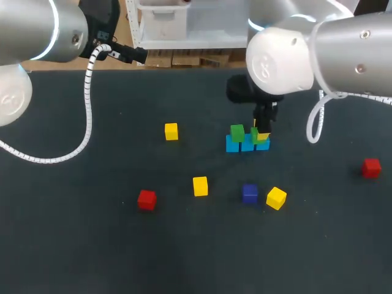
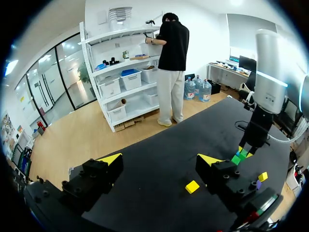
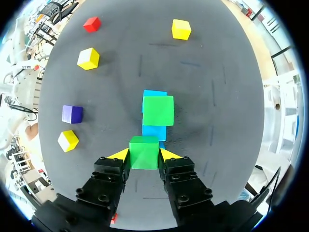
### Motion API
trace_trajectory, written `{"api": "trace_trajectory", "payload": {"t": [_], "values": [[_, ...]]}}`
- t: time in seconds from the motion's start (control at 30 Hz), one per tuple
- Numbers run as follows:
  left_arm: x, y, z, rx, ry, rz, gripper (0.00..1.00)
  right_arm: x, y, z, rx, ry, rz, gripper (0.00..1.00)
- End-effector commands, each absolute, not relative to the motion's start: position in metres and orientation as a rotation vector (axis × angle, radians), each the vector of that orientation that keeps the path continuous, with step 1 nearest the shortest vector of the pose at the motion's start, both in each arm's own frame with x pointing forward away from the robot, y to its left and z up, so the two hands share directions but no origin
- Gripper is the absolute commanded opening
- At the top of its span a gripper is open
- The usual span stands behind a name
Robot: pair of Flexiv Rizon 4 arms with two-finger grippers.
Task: Place the blue cubes, place green cubes on the blue cubes, place the yellow cubes on the green cubes, then place the red cubes on the yellow cubes, and place purple cube on the red cubes.
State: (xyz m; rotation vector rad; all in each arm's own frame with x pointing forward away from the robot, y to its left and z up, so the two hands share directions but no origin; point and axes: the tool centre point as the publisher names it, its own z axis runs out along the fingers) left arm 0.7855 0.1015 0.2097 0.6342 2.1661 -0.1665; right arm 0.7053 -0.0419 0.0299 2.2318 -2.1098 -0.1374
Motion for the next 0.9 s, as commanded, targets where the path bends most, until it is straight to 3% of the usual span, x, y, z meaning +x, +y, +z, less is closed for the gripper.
{"api": "trace_trajectory", "payload": {"t": [0.03,0.9], "values": [[0.7862,0.1023,0.2096,0.637,2.165,-0.171,1.00,0.7090,-0.0417,0.0292,2.226,-2.108,-0.143,0.00],[0.7862,0.1023,0.2096,0.637,2.165,-0.171,1.00,0.7087,-0.0413,0.0271,2.220,-2.112,-0.145,0.02]]}}
